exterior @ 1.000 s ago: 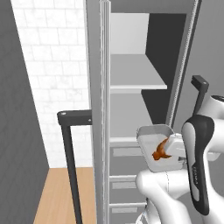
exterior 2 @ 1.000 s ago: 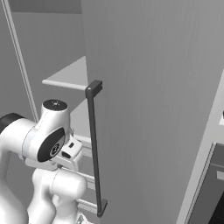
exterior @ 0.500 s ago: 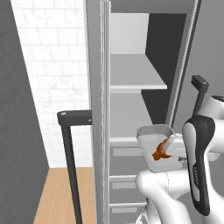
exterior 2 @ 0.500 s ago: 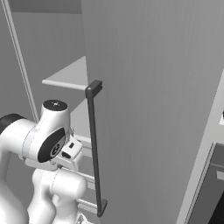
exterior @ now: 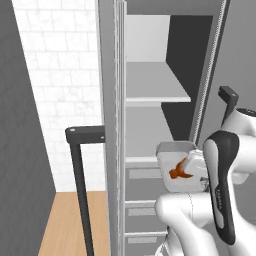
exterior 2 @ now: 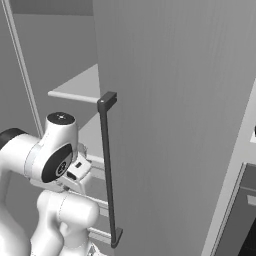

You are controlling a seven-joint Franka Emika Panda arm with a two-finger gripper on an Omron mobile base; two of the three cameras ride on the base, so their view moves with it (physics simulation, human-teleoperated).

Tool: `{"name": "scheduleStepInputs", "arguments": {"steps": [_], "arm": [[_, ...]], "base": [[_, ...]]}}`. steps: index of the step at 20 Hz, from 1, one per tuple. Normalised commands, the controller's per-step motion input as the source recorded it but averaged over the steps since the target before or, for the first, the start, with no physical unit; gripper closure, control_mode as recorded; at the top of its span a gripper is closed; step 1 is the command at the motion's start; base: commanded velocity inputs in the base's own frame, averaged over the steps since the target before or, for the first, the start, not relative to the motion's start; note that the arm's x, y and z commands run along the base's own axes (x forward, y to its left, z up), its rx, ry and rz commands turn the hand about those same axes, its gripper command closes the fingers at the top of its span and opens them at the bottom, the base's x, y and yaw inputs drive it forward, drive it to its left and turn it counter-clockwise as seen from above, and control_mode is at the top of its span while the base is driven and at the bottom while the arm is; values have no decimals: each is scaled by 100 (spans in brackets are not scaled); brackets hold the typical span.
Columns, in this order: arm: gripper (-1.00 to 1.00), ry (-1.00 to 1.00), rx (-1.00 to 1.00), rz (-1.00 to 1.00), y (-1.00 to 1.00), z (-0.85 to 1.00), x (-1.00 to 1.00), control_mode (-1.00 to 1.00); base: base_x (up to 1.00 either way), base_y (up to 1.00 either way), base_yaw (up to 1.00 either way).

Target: Take the meat container that has the chicken drumstick and place it on the second highest rack of the freezer. Then take the vegetable container that has the mushroom and tomato and place it on the highest rack of the freezer.

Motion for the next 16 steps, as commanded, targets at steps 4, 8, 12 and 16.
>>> {"name": "scheduleStepInputs", "arguments": {"steps": [4, 8, 12, 16], "arm": [[100, 2, -3, -22, 30, 0, 54, -100], [100, 0, -9, -15, 22, -11, 89, -100], [100, 0, -9, -3, 17, -12, 100, -100], [100, 0, -9, 0, 15, -21, 84, -100]], "base": [[0, 0, 0], [0, 0, 0], [0, 0, 0], [0, 0, 0]]}}
